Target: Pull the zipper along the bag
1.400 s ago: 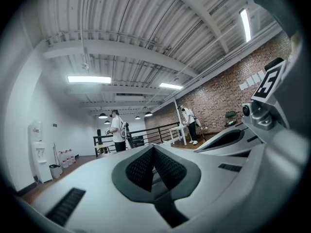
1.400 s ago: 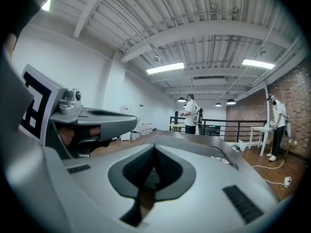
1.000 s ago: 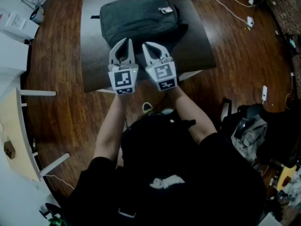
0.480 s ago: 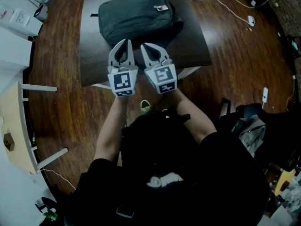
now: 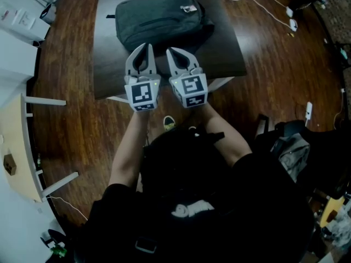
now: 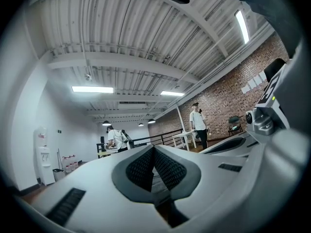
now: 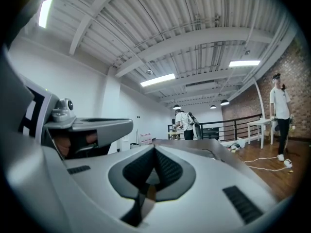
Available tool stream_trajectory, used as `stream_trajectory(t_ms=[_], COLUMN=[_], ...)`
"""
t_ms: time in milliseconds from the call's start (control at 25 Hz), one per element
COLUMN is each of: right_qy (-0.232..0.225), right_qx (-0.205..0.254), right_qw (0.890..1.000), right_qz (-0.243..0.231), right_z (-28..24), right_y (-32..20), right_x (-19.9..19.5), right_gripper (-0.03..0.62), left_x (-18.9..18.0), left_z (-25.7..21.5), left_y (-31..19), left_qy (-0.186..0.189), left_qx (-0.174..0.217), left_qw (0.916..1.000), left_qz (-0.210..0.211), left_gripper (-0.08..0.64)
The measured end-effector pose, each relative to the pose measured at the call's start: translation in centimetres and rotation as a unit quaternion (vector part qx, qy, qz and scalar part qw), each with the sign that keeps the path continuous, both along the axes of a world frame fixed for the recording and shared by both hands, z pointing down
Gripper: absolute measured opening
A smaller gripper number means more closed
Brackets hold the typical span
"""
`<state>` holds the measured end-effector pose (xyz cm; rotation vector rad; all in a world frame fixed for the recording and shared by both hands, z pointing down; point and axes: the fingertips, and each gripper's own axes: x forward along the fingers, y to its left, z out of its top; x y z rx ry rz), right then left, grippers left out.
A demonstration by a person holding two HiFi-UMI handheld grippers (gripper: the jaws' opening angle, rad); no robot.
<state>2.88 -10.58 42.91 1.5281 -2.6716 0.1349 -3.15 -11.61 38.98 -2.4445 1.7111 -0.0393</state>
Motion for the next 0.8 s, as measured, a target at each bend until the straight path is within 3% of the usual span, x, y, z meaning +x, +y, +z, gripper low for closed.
stream_trajectory(t_ms=[800], right_qy=[0.007], right_qx=[0.008], right_qw=[1.000], right_qz=[0.002], right_z=[-0.4], right_y=[0.1], right_x=[0.8], right_gripper=[0.015], left_x=[1.0], left_z=[-0.3], left_y=[0.0], left_qy=[-0.006], left_qx=[0.004], left_qw=[0.9999], left_qz=[0.011], left_gripper=[-0.002])
